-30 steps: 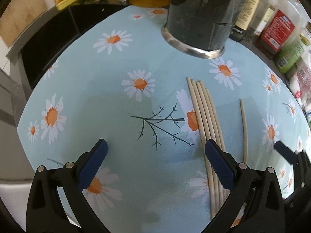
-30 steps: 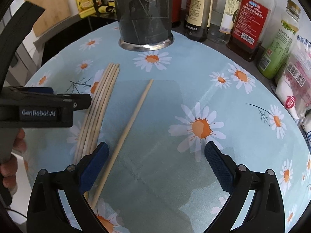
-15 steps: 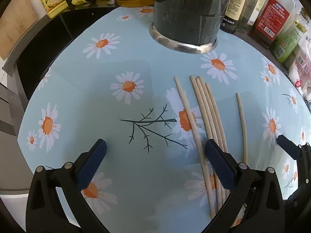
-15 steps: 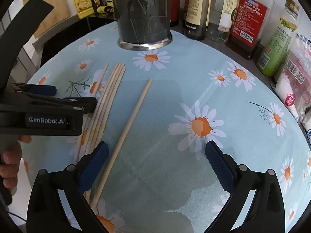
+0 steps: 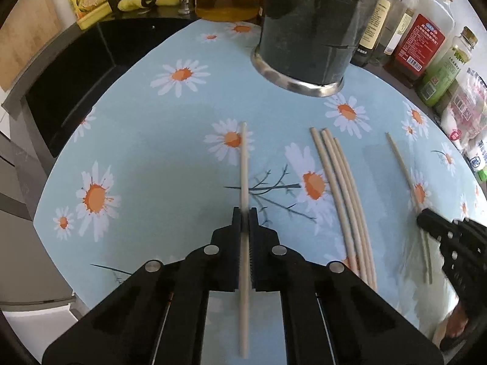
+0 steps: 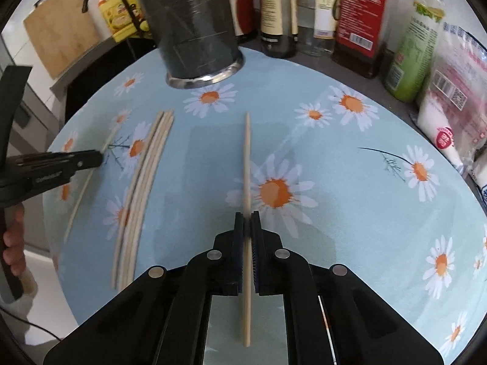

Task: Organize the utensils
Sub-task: 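Close each tool on a single wooden chopstick, then lift both held chopsticks up over the dark holder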

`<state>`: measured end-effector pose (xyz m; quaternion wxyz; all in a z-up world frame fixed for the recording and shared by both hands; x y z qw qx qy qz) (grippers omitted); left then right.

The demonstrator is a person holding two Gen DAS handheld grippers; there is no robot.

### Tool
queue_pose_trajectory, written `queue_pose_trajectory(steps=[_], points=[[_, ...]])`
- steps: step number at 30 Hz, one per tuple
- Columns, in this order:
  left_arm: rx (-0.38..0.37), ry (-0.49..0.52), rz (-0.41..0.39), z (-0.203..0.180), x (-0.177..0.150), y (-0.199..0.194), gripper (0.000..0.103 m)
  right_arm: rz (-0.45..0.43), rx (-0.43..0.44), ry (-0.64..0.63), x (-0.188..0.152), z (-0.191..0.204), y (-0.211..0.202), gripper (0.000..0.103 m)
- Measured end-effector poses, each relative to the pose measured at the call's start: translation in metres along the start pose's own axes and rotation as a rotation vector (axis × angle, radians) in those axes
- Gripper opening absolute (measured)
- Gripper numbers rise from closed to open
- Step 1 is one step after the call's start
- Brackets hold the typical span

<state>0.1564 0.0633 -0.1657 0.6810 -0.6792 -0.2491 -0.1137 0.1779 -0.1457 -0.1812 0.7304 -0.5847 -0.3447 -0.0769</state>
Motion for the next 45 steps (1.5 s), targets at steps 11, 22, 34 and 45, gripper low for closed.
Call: queue_pose_trajectory(steps=[11,22,34,45], points=[[0.047,0.025,-0.067,0.023,0.025,-0.019,0.005,-0.108,-0.003,0.050,0.032,-0.021,-0.032,0.005],[0.101,0.113,-0.220,0.029,0.098,-0.064,0.005,-0.308,-0.043,-0.009,0.113,-0.004,-0.085,0.005],[0.088,0.130,-0.385,0.027,0.172,-0.128,0.005,-0.502,-0.038,-0.054,0.197,0.028,-0.144,0.005],[0.036,0.114,-0.477,0.012,0.222,-0.155,0.005,-0.612,0.041,-0.088,0.248,0.054,-0.152,0.005]])
Point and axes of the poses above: each gripper's, at about its wrist camera, not at the fingertips, and y roughly the way its jaws point, z to its left, x to its top, the point moved 8 cm from there along y, roughly the way its jaws point, and after that the axes turned 8 degrees about -z, right-handed, at the moved point
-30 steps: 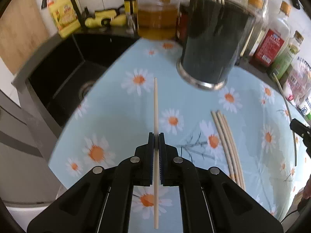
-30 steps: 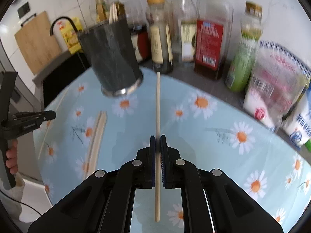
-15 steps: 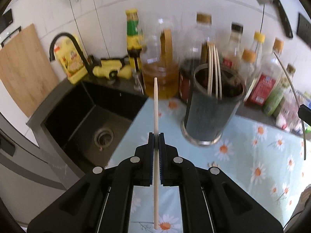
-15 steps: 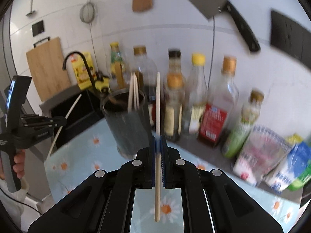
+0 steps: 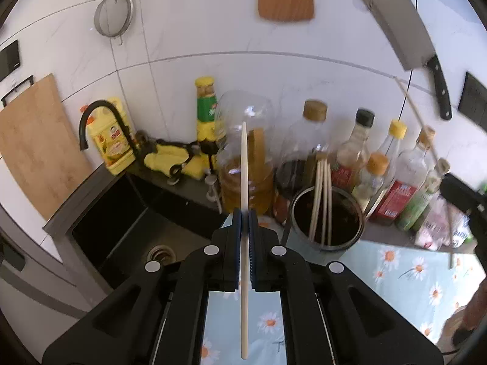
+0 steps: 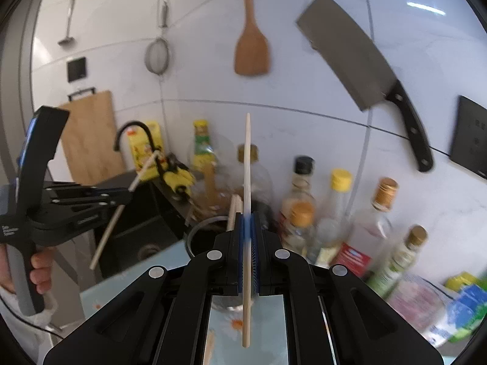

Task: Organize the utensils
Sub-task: 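Lift both held chopsticks up over the dark holder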

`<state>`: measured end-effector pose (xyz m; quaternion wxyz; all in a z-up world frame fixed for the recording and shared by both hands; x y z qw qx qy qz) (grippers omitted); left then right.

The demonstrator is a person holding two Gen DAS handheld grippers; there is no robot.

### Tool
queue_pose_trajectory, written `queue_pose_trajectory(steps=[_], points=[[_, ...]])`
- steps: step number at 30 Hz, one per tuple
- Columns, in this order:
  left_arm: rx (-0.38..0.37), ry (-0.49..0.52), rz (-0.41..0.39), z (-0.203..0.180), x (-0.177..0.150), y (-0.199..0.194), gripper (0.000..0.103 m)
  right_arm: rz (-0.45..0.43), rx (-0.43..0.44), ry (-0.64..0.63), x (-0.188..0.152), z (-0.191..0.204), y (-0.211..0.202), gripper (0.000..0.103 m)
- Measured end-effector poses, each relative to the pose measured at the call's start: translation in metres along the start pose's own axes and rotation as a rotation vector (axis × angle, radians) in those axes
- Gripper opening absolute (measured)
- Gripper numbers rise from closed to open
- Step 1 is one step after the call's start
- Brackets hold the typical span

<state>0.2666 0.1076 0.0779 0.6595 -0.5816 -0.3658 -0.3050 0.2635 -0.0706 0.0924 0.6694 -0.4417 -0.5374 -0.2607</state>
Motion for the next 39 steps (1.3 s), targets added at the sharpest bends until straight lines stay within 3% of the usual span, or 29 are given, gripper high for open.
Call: queue_pose_trajectory(steps=[3,11,16,20,26,30,39], points=[[-0.052,-0.030,-0.026,-0.004,0.009,-0.001,0.005,-0.047,0.054,0.009,0.006,0.006,0.006,0.005],[-0.220,-0.154,-0.202,-0.013,0.037,-0.015,0.005,-0.184,0.217,0.008,0.020,0.018,0.020,0.005],[-0.351,-0.170,-0.319,-0.024,0.050,-0.010,0.005,-0.246,0.325,0.030,0.025,0.021,0.032,0.005],[-0.421,-0.181,-0.381,-0.034,0.052,0.005,0.005,-0.254,0.355,0.049,0.021,0.020,0.048,0.005],[-0.493,-0.188,-0.367,-0.041,0.048,0.042,0.005,-0.273,0.386,0.095,0.010,0.013,0.075,0.005],[-0.499,-0.203,-0.388,-0.038,0.044,0.059,0.005,-0.277,0.415,0.121,0.002,0.008,0.090,0.005],[-0.548,-0.201,-0.383,-0.049,0.028,0.092,0.005,-0.217,0.434,0.182,-0.030,-0.007,0.122,0.005]])
Point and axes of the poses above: each gripper's, at about its wrist camera, not at the fingertips, and y roughly the way its jaws point, z to its left, x to its top, the point moved 8 cm from there along y, roughly the way its jaws point, and after that the axes turned 8 degrees about -z, right-handed, at the moved point
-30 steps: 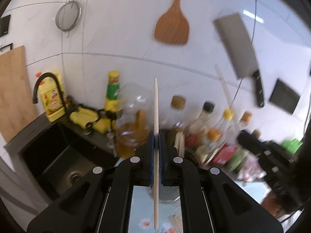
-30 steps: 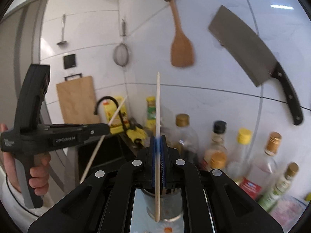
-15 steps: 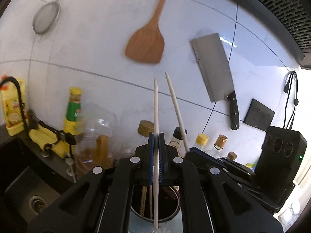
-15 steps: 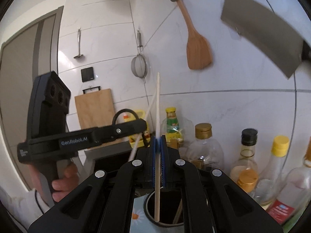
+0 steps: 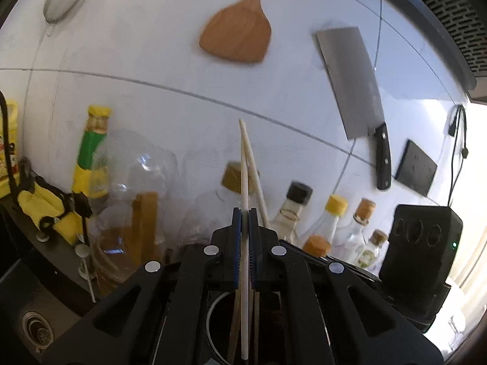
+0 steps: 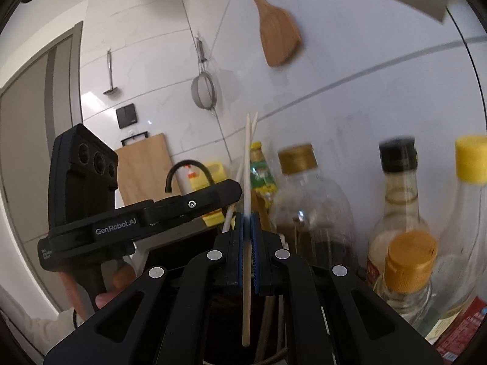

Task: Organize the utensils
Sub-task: 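Lift both held chopsticks up over the dark holder, then drop both chopsticks into the holder and open both tools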

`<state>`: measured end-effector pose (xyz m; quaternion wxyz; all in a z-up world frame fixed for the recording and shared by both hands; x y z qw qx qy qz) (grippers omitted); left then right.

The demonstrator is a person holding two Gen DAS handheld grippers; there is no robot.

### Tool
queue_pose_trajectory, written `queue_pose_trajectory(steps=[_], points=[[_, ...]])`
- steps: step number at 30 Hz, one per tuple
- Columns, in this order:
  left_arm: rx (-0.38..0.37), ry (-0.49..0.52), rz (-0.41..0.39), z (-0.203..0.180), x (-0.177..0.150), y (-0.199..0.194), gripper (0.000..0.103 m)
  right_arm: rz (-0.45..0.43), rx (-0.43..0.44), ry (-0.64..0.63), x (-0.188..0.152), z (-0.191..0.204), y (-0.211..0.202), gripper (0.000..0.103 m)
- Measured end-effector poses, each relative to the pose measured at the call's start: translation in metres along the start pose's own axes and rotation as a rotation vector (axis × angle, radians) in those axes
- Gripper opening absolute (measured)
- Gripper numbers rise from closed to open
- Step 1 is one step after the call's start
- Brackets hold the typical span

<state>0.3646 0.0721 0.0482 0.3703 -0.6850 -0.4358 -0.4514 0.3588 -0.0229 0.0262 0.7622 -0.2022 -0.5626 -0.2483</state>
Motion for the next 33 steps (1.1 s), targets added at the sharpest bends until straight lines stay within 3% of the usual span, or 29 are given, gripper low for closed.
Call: queue_pose_trajectory(steps=[5,12,17,24,25,27,33], points=[[0.000,0.004,0.039,0.002,-0.014,0.002,0.005,0.020,-0.007,0.011,-0.012,-0.003,0.001,0.005],[0.025,0.012,0.032,0.004,-0.014,-0.010,0.009,0.033,-0.017,-0.004,-0.016,0.001,-0.004,0.009],[0.041,0.010,0.028,0.003,-0.010,-0.024,0.031,0.021,-0.042,-0.041,-0.008,0.011,-0.015,0.009],[0.065,0.020,0.015,-0.002,-0.001,-0.050,0.053,0.019,-0.052,-0.087,0.002,0.029,-0.031,0.010],[0.071,0.020,0.011,-0.003,0.001,-0.054,0.055,0.020,-0.054,-0.093,0.003,0.033,-0.033,0.014],[0.079,0.026,0.007,-0.005,0.003,-0.063,0.060,0.021,-0.064,-0.098,0.005,0.037,-0.038,0.037],[0.101,0.026,-0.002,-0.008,0.004,-0.087,0.078,0.027,-0.076,-0.125,0.006,0.056,-0.055,0.053]])
Point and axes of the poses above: each gripper's, at about its wrist camera, not at the fingertips, and y roughly the way its jaws point, z to its left, x to its top, the point moved 8 cm from there along y, roughly the way its jaws point, and after that the axes turned 8 degrees about -z, right-handed, at the moved point
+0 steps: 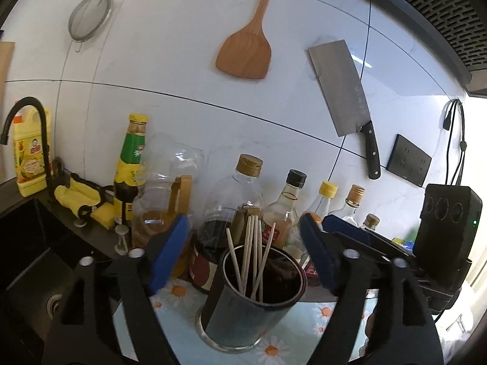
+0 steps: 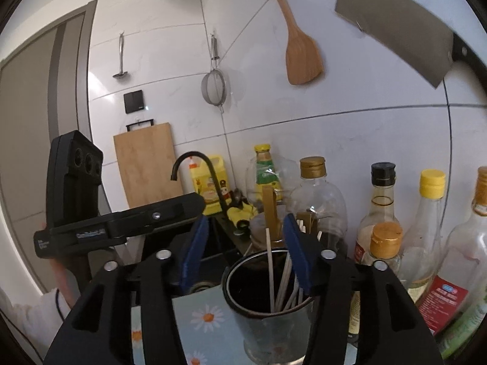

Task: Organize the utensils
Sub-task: 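Drop both chopsticks into the holder and open both tools, then move both open tools back over the remaining chopsticks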

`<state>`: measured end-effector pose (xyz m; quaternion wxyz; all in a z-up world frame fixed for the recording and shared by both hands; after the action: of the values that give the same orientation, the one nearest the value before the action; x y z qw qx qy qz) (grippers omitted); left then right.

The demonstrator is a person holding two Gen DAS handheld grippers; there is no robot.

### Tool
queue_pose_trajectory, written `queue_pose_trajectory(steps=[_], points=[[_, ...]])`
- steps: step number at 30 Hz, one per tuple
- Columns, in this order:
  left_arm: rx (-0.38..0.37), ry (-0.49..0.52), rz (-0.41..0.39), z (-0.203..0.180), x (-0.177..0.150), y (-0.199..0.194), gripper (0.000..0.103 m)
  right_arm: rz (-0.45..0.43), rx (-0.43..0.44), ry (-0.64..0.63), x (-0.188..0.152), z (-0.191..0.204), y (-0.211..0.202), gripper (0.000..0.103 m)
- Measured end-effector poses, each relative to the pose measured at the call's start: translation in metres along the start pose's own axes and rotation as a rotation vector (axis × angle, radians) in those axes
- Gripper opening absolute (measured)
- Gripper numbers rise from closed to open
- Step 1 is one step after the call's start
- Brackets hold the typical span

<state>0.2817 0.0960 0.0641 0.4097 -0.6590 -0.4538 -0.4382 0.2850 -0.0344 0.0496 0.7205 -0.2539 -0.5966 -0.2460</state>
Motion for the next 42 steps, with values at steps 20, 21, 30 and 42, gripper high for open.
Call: queue_pose_trajectory(steps=[20,21,30,42], points=[[0.170,-0.040,0.171,0.038,-0.051,-0.058,0.097,0.079,-0.137,-0.041,-0.025,0.028,-0.052,0.093],[0.160,-0.068,0.192,0.039,-0.058,-0.058,0.097,0.088,-0.150,-0.041,-0.028,0.027,-0.054,0.093],[0.194,-0.104,0.347,0.041,-0.110,-0.060,0.097,0.235,-0.182,-0.103,-0.079,0.033,-0.063,0.094],[0.219,-0.073,0.589,0.013,-0.192,-0.046,0.097,0.588,-0.274,-0.035,-0.194,0.009,-0.084,0.093]])
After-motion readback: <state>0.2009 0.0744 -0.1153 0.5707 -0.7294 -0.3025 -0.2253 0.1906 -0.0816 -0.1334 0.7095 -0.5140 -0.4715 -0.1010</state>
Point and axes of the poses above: each gripper's, at about its wrist camera, not at the fingertips, and y roughly the way its jaws point, z to its left, x to its top, the point moved 8 cm from there along y, roughly the way its jaws point, and after that the axes turned 8 degrees about -z, right-handed, at the moved point
